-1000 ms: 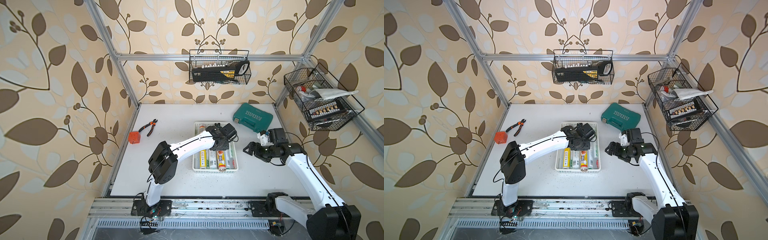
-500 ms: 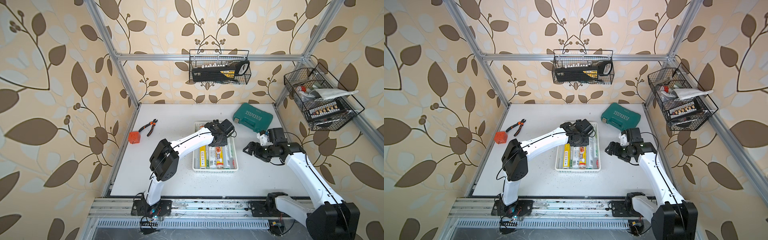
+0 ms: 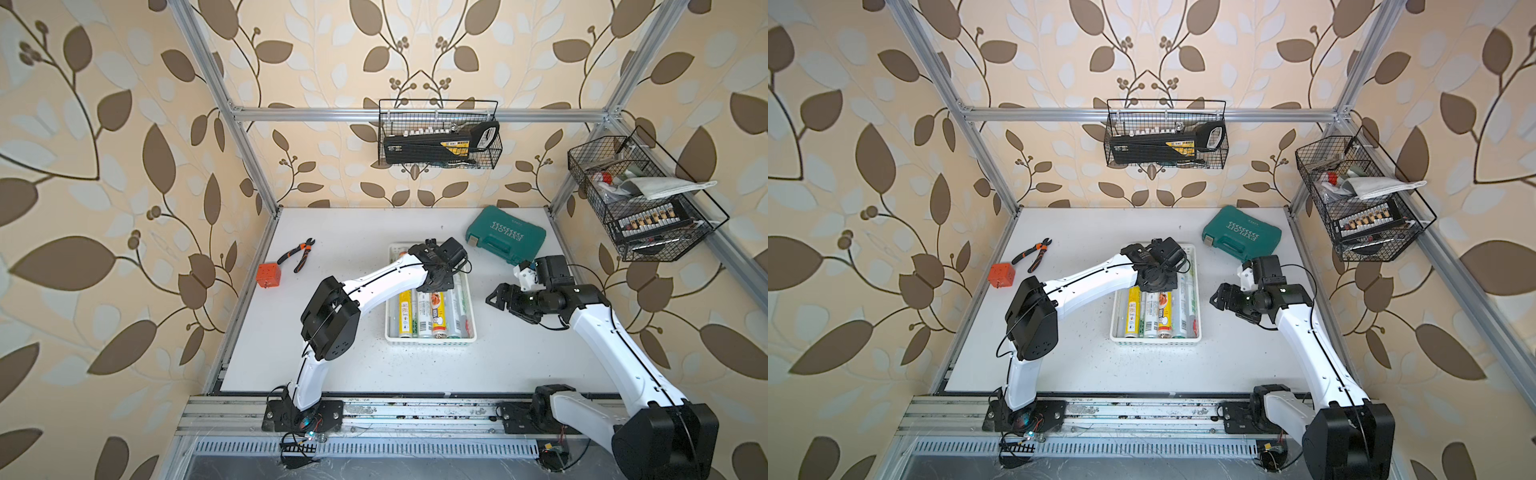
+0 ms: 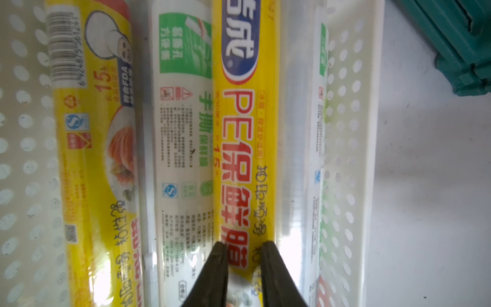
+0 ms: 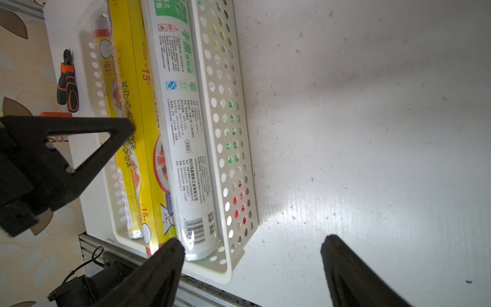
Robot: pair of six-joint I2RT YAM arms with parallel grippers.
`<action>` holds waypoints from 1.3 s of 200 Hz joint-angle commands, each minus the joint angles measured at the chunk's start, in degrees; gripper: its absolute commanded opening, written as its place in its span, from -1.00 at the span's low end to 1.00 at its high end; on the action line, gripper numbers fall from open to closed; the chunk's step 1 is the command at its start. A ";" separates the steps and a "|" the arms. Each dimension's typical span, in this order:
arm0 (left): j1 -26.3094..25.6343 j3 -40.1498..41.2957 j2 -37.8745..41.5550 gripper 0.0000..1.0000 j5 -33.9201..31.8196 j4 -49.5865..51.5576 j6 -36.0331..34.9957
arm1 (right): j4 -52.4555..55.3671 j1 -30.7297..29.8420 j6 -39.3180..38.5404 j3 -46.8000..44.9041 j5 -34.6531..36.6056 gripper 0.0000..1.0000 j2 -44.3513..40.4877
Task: Put the plastic wrap into the basket
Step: Place the plastic wrap in the basket.
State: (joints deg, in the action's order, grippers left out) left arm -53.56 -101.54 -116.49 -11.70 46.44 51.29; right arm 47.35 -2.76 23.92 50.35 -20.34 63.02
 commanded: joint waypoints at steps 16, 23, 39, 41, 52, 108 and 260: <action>-0.22 3.07 -1.28 -0.51 2.65 -2.14 0.92 | -0.07 0.02 -0.78 -0.13 0.78 0.69 0.09; -0.32 3.06 -1.17 -0.51 2.59 -2.14 0.84 | -0.10 -0.05 -0.80 -0.06 0.65 0.69 0.00; -0.40 2.75 -1.40 -0.51 2.55 -2.30 0.83 | -0.17 -0.03 -0.72 0.05 0.56 0.69 0.19; -0.45 2.68 -1.47 -0.51 2.56 -2.31 0.83 | -0.16 -0.04 -0.72 0.09 0.56 0.69 0.26; -0.65 2.14 -2.15 -0.51 2.57 -2.08 0.83 | -0.03 -0.01 -0.80 0.12 0.48 0.70 0.34; -1.67 1.32 -4.81 -0.52 1.08 -0.04 1.10 | 0.37 0.01 -0.98 0.72 0.78 0.69 0.24; -2.11 4.05 -1.17 -0.37 -5.68 7.74 3.91 | -0.67 -0.02 -0.28 -0.95 0.30 0.69 0.20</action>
State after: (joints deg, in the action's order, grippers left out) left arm -55.00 -98.96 -115.61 -15.68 44.51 54.35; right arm 47.00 -2.76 23.94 50.35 -20.36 63.09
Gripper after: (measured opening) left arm 0.312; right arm 0.846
